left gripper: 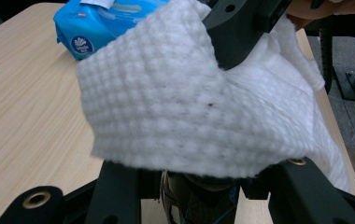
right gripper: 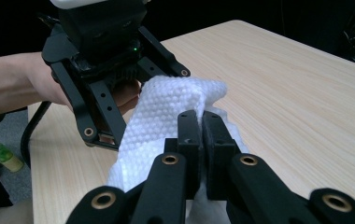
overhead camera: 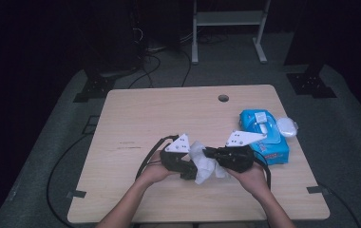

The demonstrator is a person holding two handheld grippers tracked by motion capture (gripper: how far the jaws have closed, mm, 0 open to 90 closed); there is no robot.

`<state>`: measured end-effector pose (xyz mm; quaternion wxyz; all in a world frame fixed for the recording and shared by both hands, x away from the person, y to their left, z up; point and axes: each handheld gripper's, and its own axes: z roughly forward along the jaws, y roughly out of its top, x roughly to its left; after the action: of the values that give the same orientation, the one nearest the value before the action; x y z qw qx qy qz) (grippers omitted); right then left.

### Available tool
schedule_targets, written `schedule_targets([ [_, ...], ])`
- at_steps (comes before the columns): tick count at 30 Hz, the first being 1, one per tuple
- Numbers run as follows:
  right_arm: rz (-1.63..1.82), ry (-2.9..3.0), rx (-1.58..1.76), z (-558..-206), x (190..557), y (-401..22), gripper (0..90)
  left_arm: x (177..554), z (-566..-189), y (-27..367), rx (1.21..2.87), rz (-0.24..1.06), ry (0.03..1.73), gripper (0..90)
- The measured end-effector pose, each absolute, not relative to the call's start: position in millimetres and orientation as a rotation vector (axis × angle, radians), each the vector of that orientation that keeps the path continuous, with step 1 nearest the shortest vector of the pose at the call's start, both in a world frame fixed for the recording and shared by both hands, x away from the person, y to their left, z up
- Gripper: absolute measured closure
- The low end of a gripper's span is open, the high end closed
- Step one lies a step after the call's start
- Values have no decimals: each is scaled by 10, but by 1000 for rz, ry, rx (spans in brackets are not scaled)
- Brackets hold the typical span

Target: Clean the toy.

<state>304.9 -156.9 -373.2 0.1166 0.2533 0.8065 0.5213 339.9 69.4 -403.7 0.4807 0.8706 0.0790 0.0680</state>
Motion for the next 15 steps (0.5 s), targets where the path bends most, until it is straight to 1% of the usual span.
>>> schedule_targets([
  [8,1519,2351,768,-3793,3039,-1634,867,3403,-4037,640,2168,169,183,581],
  [12,1523,2346,807,-3868,3049,-1693,866,3422,-4058,619,2197,152,184,581],
  [15,1520,2347,835,-3935,3056,-1721,867,3425,-4075,608,2234,165,176,581],
])
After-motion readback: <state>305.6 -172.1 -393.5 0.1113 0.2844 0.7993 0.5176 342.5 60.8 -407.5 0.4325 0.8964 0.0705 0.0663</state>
